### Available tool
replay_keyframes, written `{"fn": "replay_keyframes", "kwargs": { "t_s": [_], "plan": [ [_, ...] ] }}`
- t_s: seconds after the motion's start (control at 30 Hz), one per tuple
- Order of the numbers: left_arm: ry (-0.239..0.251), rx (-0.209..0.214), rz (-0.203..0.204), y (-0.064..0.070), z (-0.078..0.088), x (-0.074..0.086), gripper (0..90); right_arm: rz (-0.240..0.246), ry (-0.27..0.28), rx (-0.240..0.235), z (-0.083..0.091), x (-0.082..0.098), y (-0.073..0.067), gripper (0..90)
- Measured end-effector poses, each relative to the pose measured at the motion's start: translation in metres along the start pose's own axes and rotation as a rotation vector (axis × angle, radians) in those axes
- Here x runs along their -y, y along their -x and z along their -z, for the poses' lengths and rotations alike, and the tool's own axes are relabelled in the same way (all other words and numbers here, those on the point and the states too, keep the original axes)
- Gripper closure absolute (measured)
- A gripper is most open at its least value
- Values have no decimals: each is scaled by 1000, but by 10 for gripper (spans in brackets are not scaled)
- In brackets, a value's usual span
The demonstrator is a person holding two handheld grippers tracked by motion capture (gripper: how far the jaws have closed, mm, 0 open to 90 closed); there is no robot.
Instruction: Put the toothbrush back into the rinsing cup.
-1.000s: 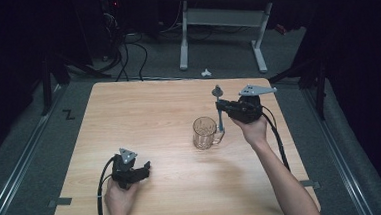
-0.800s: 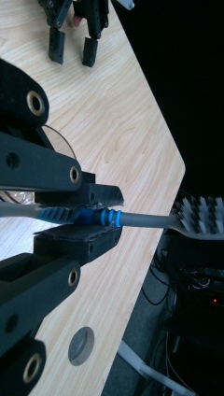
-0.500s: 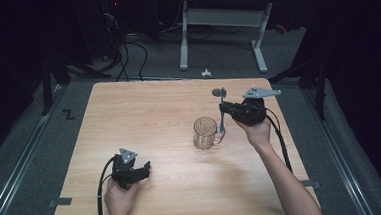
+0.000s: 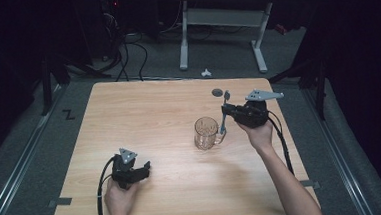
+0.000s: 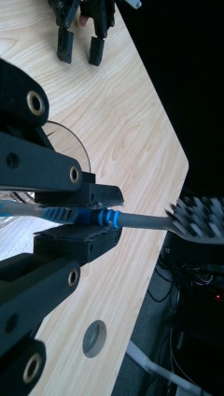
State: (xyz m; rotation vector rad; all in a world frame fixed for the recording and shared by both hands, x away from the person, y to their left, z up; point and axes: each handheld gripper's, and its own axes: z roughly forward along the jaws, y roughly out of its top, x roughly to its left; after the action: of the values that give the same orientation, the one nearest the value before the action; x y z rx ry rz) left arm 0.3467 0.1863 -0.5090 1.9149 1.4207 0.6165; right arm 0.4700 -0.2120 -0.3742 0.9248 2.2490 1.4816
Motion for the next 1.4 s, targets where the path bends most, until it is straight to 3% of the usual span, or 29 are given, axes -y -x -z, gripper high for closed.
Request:
{"fn": "replay_keyframes", "kwargs": {
  "t_s": [1.4],
  "plan": [
    [0, 0, 0, 0, 0, 0, 258, 24, -36, 29, -8, 19, -6, 801]
  ]
}}
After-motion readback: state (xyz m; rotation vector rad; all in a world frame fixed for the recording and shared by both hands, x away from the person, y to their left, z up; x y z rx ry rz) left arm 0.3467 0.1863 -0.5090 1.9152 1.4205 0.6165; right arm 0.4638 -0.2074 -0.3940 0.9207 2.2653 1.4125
